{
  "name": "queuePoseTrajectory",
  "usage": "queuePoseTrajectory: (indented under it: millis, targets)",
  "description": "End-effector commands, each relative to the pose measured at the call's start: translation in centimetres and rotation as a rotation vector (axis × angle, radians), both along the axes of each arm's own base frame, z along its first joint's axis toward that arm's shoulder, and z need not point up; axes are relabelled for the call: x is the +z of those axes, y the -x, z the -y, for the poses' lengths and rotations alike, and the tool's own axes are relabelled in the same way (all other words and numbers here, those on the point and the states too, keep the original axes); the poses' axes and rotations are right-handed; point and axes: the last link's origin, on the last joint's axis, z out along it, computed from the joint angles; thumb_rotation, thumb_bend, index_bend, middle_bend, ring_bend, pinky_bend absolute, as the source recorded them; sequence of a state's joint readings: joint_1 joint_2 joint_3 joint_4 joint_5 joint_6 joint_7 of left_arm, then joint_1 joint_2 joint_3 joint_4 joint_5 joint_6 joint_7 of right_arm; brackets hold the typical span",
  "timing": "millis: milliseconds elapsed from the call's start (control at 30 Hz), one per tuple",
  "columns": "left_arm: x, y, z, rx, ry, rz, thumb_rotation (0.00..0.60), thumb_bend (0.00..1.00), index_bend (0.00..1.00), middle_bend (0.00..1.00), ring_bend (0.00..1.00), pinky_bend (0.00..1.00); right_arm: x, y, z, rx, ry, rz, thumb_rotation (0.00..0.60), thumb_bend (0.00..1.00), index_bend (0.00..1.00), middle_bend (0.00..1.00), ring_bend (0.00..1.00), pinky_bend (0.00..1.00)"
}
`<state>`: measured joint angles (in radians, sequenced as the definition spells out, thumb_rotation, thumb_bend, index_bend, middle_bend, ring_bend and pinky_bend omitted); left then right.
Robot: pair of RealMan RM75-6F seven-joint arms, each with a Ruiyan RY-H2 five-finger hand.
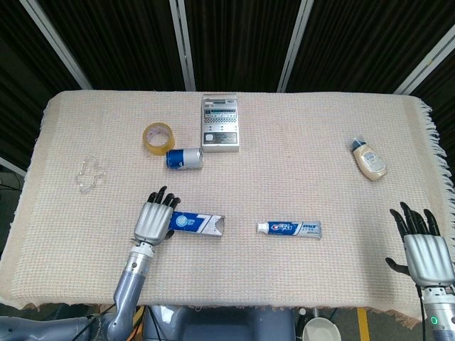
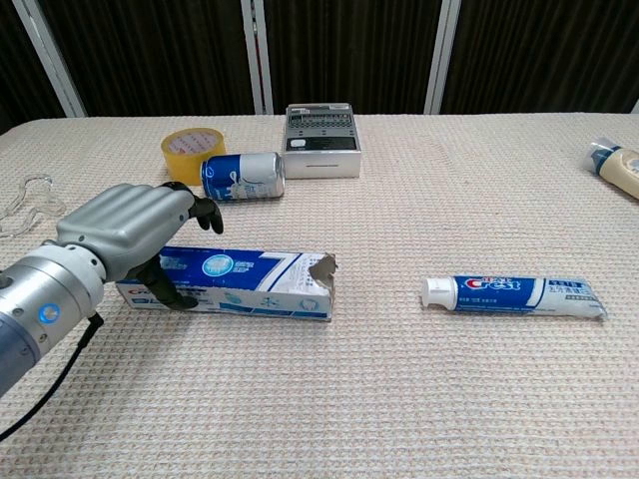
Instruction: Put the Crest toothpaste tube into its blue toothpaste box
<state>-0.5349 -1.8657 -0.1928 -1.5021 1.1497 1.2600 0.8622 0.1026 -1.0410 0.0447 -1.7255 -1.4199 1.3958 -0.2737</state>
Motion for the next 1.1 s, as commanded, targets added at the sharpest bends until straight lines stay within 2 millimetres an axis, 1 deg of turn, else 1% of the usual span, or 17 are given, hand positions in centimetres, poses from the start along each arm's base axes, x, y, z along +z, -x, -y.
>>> queuePoseTrajectory:
  millis: [33,467,667,933,1100]
  targets:
    - [-0.3,0.0,0.1,-0.007,0.000,-0.010,0.600,0.12,0.30,0.27,0.10,0.21,0.0,0.2,0.0,-0.004,0.002,0.003,0.600,0.05,0.12,0.04,0.13,0.00]
    - [-0.3,0.6,0.1,0.016,-0.008,-0.014,0.600,0.12,0.32,0.30,0.13,0.21,0.2,0.4,-0.1,-0.006,0.007,0.006,0.600,0.05,0.12,0.04,0.13,0.00]
    - [-0.4,1.0,0.1,0.022,-0.003,-0.027,0.600,0.13,0.33,0.33,0.14,0.21,0.0,0.7,-0.1,-0.018,0.003,0.002,0.600,0.05,0.12,0.04,0.13,0.00]
    - [-0.3,1.3,0.1,0.029,-0.007,-0.028,0.600,0.14,0.33,0.34,0.15,0.21,-0.3,0.7,0.0,-0.020,-0.001,0.004,0.600,0.05,0.12,0.04,0.13,0.00]
    - [-0.5,1.3,0.2,0.026,-0.005,-0.032,0.600,0.19,0.34,0.36,0.17,0.21,-0.3,0.7,0.1,-0.022,0.000,0.006,0.600,0.05,0.12,0.04,0.13,0.00]
